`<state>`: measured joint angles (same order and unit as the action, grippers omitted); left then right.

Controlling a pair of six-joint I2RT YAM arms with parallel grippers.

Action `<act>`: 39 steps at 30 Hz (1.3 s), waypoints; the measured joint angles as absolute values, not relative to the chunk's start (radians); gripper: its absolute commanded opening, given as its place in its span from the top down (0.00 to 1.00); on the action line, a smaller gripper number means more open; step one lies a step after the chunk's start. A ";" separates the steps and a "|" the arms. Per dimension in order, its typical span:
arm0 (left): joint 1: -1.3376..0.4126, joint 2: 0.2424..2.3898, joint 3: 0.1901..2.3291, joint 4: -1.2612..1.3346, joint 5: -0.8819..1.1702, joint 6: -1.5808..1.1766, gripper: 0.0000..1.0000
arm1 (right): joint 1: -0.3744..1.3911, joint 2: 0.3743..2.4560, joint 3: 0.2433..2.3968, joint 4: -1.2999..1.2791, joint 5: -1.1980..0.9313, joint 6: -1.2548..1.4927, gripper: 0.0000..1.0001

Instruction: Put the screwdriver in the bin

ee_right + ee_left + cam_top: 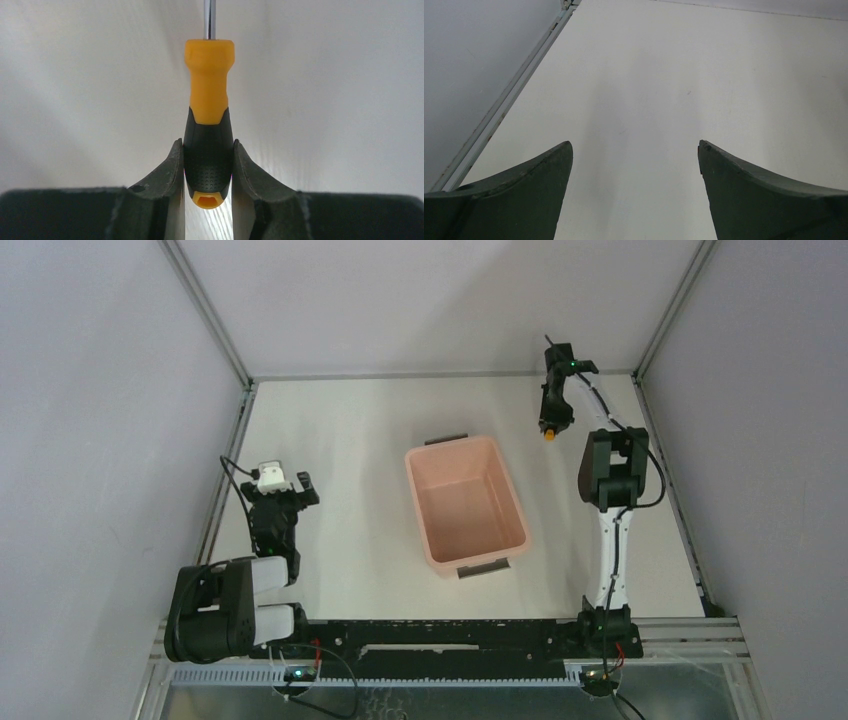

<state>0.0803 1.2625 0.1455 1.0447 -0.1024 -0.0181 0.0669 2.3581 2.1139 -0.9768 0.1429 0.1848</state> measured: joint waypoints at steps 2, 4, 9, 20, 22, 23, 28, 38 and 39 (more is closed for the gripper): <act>0.080 1.262 0.146 1.045 -0.102 -0.019 0.00 | 0.074 2.294 2.110 -1.003 0.158 0.184 1.00; 0.080 1.262 0.146 1.045 -0.102 -0.018 0.00 | 0.084 2.182 2.094 -1.029 0.180 0.184 1.00; 0.080 1.262 0.146 1.045 -0.102 -0.018 0.00 | 0.142 1.881 2.067 -1.058 0.229 0.205 1.00; 0.080 1.262 0.146 1.045 -0.102 -0.018 0.00 | 0.637 1.545 1.959 -1.108 0.353 0.292 1.00; 0.080 1.262 0.146 1.045 -0.102 -0.018 0.00 | 0.723 1.525 1.866 -1.095 0.370 0.321 1.00; 0.080 1.262 0.146 1.045 -0.102 -0.018 0.00 | 0.754 1.517 1.810 -1.090 0.374 0.340 1.00; 0.080 1.262 0.146 1.045 -0.102 -0.018 0.00 | 0.820 1.493 1.505 -0.992 0.390 0.436 1.00; 0.080 1.262 0.146 1.045 -0.102 -0.019 0.00 | 0.899 1.564 1.159 -0.782 0.383 0.550 0.97; 0.080 1.262 0.146 1.045 -0.102 -0.019 0.00 | 0.901 1.582 1.139 -0.757 0.380 0.559 0.95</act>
<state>0.0803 1.2625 0.1455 1.0447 -0.1024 -0.0185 0.9012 1.5818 1.1385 -0.7570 0.3801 0.5594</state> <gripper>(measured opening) 0.996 0.383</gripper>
